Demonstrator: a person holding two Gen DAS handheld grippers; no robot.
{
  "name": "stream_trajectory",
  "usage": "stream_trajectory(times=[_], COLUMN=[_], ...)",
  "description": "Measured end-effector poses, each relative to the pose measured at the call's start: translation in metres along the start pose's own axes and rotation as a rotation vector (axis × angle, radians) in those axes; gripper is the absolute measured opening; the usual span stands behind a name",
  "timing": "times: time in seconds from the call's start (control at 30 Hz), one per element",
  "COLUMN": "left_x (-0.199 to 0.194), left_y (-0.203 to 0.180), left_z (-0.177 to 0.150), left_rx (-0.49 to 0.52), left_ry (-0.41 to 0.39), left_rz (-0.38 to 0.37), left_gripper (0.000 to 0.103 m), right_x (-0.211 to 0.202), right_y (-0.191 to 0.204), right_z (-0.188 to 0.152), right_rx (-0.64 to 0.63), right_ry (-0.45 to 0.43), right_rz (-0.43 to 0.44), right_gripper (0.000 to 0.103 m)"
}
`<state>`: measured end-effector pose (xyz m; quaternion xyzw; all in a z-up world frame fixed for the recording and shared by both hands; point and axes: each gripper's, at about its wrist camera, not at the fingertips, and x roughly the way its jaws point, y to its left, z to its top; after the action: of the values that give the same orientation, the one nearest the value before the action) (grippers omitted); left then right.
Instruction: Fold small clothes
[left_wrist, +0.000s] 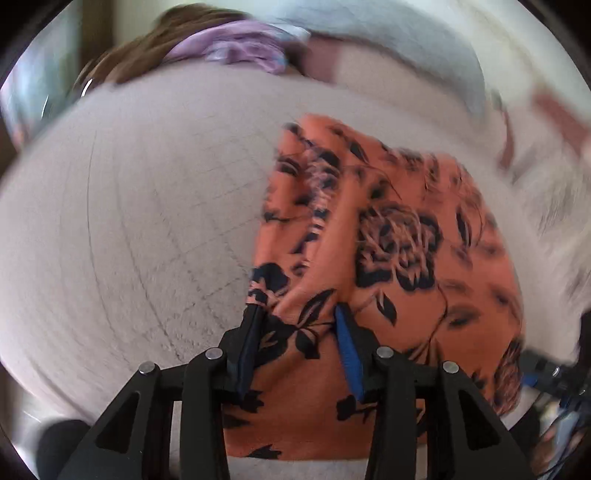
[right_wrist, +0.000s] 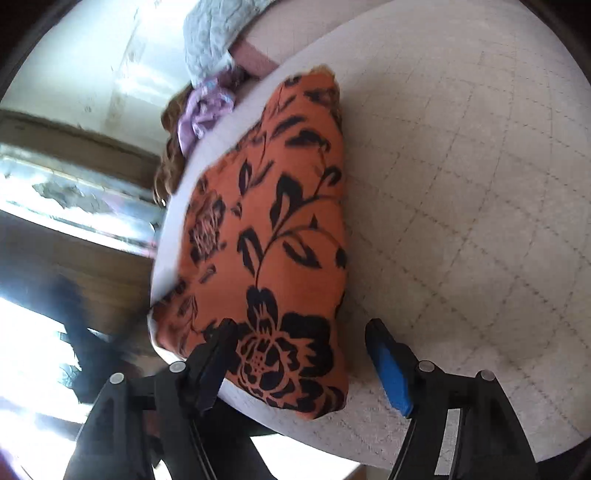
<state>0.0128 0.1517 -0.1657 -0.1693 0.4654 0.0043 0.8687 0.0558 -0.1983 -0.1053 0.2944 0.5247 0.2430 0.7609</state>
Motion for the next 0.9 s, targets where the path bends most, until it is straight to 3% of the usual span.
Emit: stream_trajectory(times=[0.23, 0.37, 0.47, 0.5, 0.53, 0.57, 0.6, 0.63, 0.67, 0.7, 0.77, 0.83, 0.9], left_x=[-0.038, -0.017, 0.000, 0.013, 0.022, 0.038, 0.043, 0.040, 0.024, 0.014, 0.022, 0.041, 0.034], left_y=[-0.007, -0.005, -0.006, -0.009, -0.009, -0.003, 0.004, 0.010, 0.007, 0.004, 0.003, 0.016, 0.014], left_z=[0.028, 0.063, 0.080, 0.081, 0.083, 0.083, 0.083, 0.083, 0.082, 0.079, 0.071, 0.065, 0.068], left_rx=[-0.017, -0.047, -0.050, -0.034, -0.017, -0.030, -0.066, -0.088, -0.070, -0.050, -0.018, -0.055, -0.048], left_ry=[-0.042, -0.010, 0.026, 0.050, 0.080, 0.123, 0.132, 0.120, 0.070, 0.034, 0.046, 0.066, 0.062], left_rz=[-0.122, -0.160, -0.244, -0.235, -0.178, -0.157, -0.183, -0.194, -0.181, -0.168, -0.131, -0.143, -0.134], left_gripper=[0.039, 0.038, 0.037, 0.037, 0.023, 0.018, 0.016, 0.012, 0.011, 0.011, 0.012, 0.013, 0.013], right_x=[-0.030, -0.006, 0.018, 0.022, 0.029, 0.035, 0.042, 0.046, 0.046, 0.043, 0.035, 0.041, 0.057], right_y=[-0.001, 0.005, 0.004, 0.001, -0.001, -0.001, 0.001, 0.004, 0.009, 0.016, 0.036, 0.039, 0.021], right_z=[0.027, 0.058, 0.077, 0.080, 0.084, 0.086, 0.089, 0.090, 0.090, 0.090, 0.086, 0.086, 0.092], right_rx=[0.001, 0.017, 0.042, 0.050, 0.058, 0.060, 0.058, 0.034, 0.005, -0.048, -0.165, -0.183, -0.103], right_ry=[-0.086, -0.055, -0.034, -0.028, -0.022, -0.011, -0.001, 0.011, 0.011, 0.007, -0.014, 0.000, 0.054], right_rz=[0.024, 0.029, 0.031, 0.026, 0.020, 0.025, 0.028, 0.032, 0.021, -0.026, -0.108, -0.136, -0.109], right_gripper=[0.079, 0.079, 0.079, 0.079, 0.079, 0.079, 0.078, 0.075, 0.048, 0.039, 0.037, 0.038, 0.066])
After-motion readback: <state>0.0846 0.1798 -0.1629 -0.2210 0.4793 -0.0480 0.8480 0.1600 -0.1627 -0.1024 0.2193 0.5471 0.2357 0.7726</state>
